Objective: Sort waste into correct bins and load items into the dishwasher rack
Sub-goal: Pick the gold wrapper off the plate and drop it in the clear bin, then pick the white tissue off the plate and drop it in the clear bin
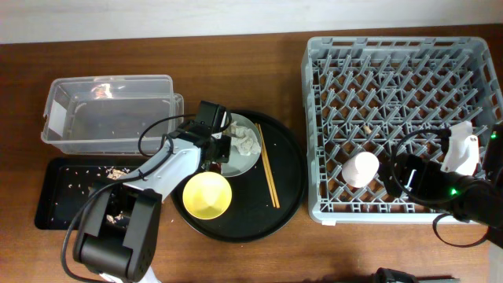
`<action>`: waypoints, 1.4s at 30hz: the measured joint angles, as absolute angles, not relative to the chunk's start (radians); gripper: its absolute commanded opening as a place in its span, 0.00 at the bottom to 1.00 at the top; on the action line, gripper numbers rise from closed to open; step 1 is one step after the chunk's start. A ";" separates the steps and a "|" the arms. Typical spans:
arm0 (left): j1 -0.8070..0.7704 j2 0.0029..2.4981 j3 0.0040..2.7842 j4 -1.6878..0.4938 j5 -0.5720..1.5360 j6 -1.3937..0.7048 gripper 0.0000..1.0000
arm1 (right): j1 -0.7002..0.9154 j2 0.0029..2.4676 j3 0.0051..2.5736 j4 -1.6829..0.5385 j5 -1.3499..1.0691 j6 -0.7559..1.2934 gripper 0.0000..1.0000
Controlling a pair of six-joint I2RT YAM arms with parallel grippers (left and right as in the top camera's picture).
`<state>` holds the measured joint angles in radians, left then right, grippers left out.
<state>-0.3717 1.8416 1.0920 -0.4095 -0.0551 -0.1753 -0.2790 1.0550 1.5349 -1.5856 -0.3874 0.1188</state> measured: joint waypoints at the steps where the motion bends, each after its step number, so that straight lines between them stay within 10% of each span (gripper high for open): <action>1: -0.372 1.842 1.097 -0.422 -0.033 -0.177 0.00 | -0.279 1.055 1.535 -1.586 -0.387 0.119 0.99; 12: -0.124 1.744 1.520 -0.759 -0.130 -0.177 0.00 | -0.279 1.055 1.535 -1.591 -0.387 0.119 0.99; 14: -0.053 1.775 1.520 -0.721 -0.152 -0.179 0.42 | -0.279 1.055 1.535 -1.591 -0.387 0.120 0.99; 19: -0.030 1.828 1.520 -0.751 -0.046 -0.183 0.46 | -0.279 1.055 1.535 -1.591 -0.387 0.118 0.99; 25: -0.371 1.883 1.523 -0.755 -0.015 -0.169 0.54 | -0.279 1.055 1.535 -1.601 -0.387 0.119 0.99; 28: -0.454 2.020 1.523 -0.714 -0.004 -0.163 0.40 | -0.279 1.055 1.535 -1.615 -0.386 0.119 0.99; 31: -0.458 2.125 1.520 -0.705 0.057 -0.159 0.00 | -0.279 1.056 1.535 -1.618 -0.380 0.119 0.99; 42: -0.336 1.953 1.767 -1.015 -0.069 -0.179 0.00 | -0.279 1.056 1.535 -1.620 -0.375 0.119 0.99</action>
<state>-0.3363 1.9526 1.7672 -1.0145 -0.0692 -0.1787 -0.2790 1.0557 1.5349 -1.6203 -0.3748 0.1192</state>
